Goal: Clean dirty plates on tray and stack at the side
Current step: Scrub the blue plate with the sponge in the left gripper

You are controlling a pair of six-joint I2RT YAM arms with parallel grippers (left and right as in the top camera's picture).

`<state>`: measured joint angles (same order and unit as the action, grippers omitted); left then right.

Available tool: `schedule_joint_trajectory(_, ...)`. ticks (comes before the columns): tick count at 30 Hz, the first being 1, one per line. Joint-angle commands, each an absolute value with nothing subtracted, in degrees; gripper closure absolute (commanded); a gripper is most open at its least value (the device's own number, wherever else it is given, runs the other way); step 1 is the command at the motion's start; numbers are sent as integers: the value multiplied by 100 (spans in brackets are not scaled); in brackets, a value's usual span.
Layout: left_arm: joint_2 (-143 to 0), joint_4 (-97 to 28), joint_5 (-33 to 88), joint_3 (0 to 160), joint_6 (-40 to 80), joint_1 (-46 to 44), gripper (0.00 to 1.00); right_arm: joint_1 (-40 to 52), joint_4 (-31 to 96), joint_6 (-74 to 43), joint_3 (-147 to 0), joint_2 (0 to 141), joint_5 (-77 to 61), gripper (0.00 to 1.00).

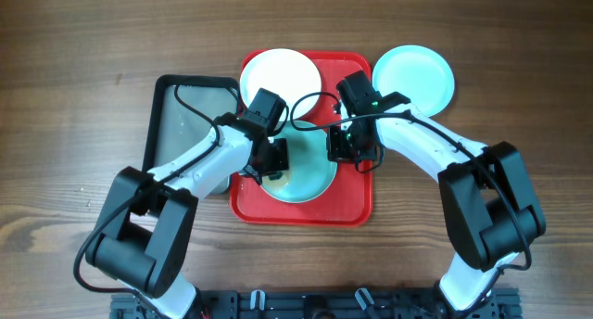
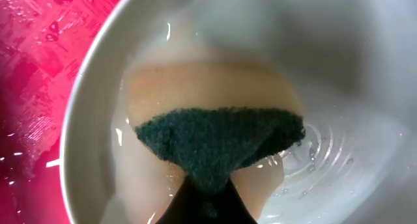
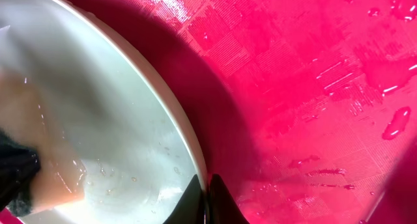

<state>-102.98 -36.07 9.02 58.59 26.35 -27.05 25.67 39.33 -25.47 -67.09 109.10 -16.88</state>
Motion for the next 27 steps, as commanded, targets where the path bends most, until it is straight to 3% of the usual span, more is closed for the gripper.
schedule_joint_trajectory(1,-10884,-3321,1522,5603,2982,-2790,96,2683,3844,-2547,-6700,11017,-2154,96)
schedule_joint_trajectory(16,-10888,-2464,1605,5603,3848,-3527,94,2700,3839,-2558,-6700,11017,-2154,96)
schedule_joint_trajectory(22,-10829,-2355,2008,5627,3599,-3535,96,2700,3841,-2552,-6700,11017,-2154,96)
schedule_joint_trajectory(27,-9902,-2486,2032,5830,3208,-3448,96,2700,3820,-2552,-6700,11017,-2152,96)
